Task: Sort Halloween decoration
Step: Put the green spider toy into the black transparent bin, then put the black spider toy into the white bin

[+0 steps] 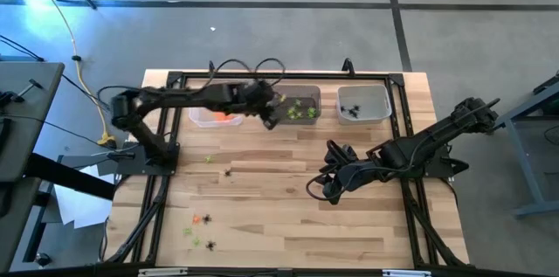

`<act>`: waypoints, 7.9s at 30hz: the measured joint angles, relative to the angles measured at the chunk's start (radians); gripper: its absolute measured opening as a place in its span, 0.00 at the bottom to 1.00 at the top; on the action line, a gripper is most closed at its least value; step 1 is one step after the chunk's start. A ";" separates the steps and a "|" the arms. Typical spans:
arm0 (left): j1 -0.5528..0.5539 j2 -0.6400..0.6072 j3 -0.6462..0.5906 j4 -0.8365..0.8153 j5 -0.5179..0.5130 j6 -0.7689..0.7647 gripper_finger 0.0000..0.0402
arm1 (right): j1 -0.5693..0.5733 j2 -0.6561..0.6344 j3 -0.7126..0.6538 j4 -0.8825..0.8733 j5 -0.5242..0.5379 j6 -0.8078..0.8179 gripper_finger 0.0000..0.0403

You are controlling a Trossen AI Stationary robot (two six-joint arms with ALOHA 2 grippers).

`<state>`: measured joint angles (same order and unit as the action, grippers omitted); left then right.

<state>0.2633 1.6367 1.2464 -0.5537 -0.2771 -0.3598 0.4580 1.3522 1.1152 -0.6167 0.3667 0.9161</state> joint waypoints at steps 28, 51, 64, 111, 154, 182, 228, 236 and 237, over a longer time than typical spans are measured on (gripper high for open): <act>-0.670 -0.557 -0.741 -0.098 -0.239 -1.126 0.37 | 0.000 0.000 0.000 0.000 0.000 0.000 0.43; -0.669 -0.400 -0.741 -0.240 -0.106 -1.443 0.37 | 0.000 0.000 0.000 0.000 0.000 0.000 0.43; -0.615 -0.366 -0.815 -0.119 -0.140 -1.338 0.37 | 0.000 0.000 0.000 0.000 0.000 0.000 0.43; -0.611 -0.346 -0.518 -0.292 -0.441 -1.076 0.01 | 0.000 0.000 0.000 0.000 0.000 0.000 0.43; 0.031 0.153 -0.230 0.797 0.009 0.043 0.42 | 0.000 0.000 0.000 0.000 0.000 0.000 0.43; -0.035 -0.491 -0.575 0.289 0.059 -0.207 0.43 | 0.000 0.000 0.000 0.000 0.000 0.000 0.43; -0.665 0.021 -0.471 -0.107 -0.051 -1.082 0.43 | 0.000 0.000 0.000 0.000 0.000 0.000 0.43; -0.665 0.023 -0.471 -0.097 -0.057 -0.982 0.35 | 0.000 0.000 0.000 0.000 0.000 0.000 0.43; -0.665 0.024 -0.472 -0.095 -0.057 -0.969 0.33 | 0.000 0.000 0.000 0.000 0.000 0.000 0.43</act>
<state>-0.4015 1.6604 0.7746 -0.6487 -0.3336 -1.3290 0.4578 1.3525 1.1152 -0.6167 0.3668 0.9159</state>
